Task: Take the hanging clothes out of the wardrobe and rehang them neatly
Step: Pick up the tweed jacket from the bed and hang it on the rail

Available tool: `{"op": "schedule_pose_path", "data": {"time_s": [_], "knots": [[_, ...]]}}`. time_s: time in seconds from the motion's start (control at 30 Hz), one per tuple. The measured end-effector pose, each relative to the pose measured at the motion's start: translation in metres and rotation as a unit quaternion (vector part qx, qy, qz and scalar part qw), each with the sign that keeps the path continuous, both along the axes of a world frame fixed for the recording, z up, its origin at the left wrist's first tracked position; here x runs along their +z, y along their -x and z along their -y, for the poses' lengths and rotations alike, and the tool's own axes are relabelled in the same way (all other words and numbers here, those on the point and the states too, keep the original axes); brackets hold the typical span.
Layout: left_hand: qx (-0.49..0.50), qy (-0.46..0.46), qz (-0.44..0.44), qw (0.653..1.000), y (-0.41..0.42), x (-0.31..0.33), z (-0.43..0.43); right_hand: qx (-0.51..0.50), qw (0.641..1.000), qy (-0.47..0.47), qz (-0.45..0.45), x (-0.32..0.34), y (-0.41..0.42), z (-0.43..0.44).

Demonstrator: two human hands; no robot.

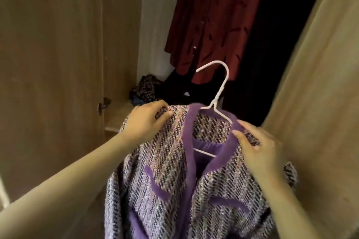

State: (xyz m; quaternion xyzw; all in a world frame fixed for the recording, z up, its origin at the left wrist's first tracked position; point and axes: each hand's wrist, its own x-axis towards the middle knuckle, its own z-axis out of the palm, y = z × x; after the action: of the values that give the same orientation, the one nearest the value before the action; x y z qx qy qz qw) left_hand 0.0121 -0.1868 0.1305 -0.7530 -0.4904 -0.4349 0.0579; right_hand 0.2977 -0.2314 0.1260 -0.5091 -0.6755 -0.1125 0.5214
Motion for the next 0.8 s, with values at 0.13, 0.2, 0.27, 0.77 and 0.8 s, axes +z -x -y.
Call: {"op": "schedule_pose_path", "data": {"time_s": [0.13, 0.2, 0.27, 0.77, 0.8], "knots": [[-0.015, -0.026, 0.003, 1.000, 0.015, 0.050, -0.084, -0.016, 0.999, -0.043, 0.000, 0.057, 0.017, -0.079], [-0.032, -0.042, 0.004, 0.999, 0.024, 0.076, -0.126, -0.027, 0.998, -0.064, 0.002, 0.085, 0.025, -0.118], [-0.049, -0.050, -0.003, 0.998, 0.033, 0.103, -0.174, -0.046, 0.996, -0.080, 0.006, 0.116, 0.034, -0.157], [0.020, -0.312, 0.071, 0.947, 0.037, 0.334, -0.467, -0.195, 0.958, -0.206, 0.042, 0.368, 0.081, -0.385], [0.036, -0.309, 0.077, 0.947, 0.039, 0.342, -0.478, -0.199, 0.956, -0.212, 0.042, 0.380, 0.084, -0.395]]}}
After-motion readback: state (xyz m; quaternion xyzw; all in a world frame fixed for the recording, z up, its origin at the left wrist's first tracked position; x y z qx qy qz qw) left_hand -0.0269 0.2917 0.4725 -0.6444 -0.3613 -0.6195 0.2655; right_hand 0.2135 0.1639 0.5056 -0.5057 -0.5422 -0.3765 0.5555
